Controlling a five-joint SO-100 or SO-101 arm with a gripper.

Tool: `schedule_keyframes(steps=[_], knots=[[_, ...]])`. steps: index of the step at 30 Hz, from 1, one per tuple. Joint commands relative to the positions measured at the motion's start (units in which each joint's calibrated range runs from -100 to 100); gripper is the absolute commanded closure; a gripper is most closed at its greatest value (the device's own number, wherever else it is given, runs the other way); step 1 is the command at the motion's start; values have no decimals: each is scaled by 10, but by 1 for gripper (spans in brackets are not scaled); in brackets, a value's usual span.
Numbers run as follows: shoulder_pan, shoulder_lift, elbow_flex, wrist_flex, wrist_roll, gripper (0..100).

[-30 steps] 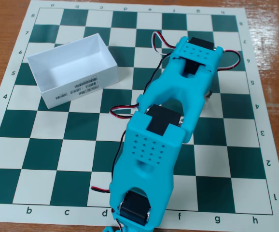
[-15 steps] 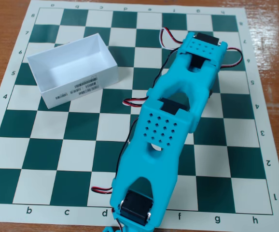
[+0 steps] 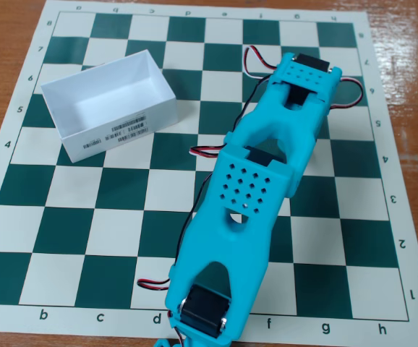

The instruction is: Grab the toy horse and put it in the box.

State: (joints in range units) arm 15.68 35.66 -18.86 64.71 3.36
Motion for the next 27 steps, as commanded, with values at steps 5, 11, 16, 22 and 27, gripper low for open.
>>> schedule_keyframes(steps=[5,11,16,22,27], knots=[[10,4,-28,2,-4,100],[-12,-64,19,-4,7,100],[-75,-190,139,-31,29,100],[-178,-375,317,-115,58,100],[-255,-447,394,-204,73,100]])
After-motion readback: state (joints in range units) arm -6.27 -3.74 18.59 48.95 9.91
